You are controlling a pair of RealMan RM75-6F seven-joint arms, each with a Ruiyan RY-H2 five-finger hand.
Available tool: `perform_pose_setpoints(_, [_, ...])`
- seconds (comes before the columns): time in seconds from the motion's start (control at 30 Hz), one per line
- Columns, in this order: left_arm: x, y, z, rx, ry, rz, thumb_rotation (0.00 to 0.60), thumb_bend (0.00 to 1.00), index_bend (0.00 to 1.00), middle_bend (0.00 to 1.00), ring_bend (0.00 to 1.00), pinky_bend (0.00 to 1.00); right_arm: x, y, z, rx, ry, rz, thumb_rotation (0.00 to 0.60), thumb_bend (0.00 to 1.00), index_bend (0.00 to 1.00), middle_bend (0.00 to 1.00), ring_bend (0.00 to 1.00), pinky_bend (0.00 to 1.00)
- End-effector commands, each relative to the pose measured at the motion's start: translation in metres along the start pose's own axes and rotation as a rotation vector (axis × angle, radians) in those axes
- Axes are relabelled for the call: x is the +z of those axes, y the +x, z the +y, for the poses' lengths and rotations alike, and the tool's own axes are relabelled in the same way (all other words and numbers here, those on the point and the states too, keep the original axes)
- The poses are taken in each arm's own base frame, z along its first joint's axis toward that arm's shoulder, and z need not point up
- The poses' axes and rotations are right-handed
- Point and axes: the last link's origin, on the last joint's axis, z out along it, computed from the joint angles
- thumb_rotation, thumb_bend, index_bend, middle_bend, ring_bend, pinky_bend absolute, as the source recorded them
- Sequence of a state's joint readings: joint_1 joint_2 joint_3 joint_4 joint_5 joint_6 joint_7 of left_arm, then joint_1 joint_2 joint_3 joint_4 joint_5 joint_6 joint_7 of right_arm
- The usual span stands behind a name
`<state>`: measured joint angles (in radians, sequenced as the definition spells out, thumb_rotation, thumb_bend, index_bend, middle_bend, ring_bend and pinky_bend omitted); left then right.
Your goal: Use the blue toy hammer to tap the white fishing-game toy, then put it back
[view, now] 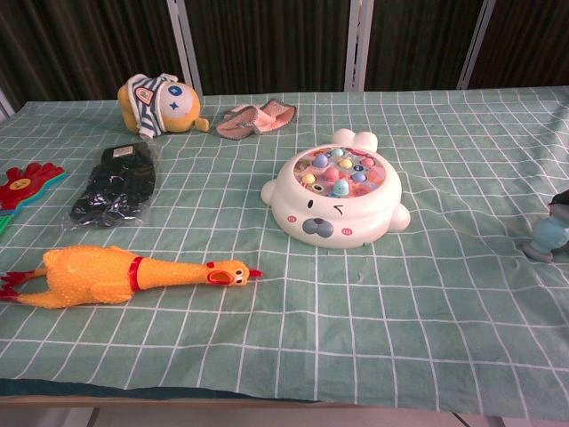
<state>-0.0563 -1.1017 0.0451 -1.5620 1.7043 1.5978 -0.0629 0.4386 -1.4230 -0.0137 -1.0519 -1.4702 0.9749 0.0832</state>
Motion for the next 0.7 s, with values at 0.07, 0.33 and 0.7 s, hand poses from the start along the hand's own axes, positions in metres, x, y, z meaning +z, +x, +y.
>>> perform_pose_setpoints(0.07, [0.0, 0.0002, 0.0, 0.0, 0.0, 0.001, 0.6, 0.47, 0.0, 0.0, 0.0, 0.02, 0.0001, -0.0007, -0.0004, 0.002, 0.001, 0.002, 0.6, 0.68, 0.94, 0.64, 0.66, 0.66])
perform_pose_setpoints(0.33, [-0.0006, 0.0007, 0.0, -0.001, -0.002, 0.003, 0.6, 0.47, 0.0, 0.0, 0.0, 0.02, 0.0, -0.0034, -0.0013, 0.005, 0.009, 0.01, 0.6, 0.68, 0.95, 0.65, 0.67, 0.68])
perform_pose_setpoints(0.7, [-0.0012, 0.0014, -0.0001, -0.004, -0.003, 0.006, 0.6, 0.47, 0.0, 0.0, 0.0, 0.02, -0.0011, -0.0003, -0.0017, 0.02, 0.014, 0.019, 0.6, 0.69, 0.95, 0.65, 0.67, 0.68])
